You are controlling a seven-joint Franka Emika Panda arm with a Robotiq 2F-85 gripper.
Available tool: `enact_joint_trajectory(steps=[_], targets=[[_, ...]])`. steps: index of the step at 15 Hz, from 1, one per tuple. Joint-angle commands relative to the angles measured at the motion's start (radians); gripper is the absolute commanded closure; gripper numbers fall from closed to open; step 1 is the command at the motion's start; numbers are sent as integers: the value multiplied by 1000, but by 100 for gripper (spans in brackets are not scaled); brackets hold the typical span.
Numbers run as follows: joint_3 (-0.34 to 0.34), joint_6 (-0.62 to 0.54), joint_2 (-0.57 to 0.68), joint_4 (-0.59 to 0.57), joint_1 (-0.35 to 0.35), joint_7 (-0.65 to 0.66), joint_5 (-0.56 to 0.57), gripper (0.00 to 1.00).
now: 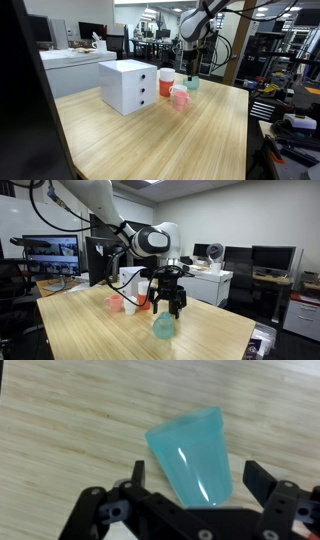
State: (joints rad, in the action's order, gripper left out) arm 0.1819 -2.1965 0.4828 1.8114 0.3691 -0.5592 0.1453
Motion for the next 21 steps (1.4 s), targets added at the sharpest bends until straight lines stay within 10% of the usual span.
enact_joint_trajectory(steps=[1,21], targets=[[7,44,-29,28,-1,-17,45,0],[1,263,-28,17,-28,-81,126,0]])
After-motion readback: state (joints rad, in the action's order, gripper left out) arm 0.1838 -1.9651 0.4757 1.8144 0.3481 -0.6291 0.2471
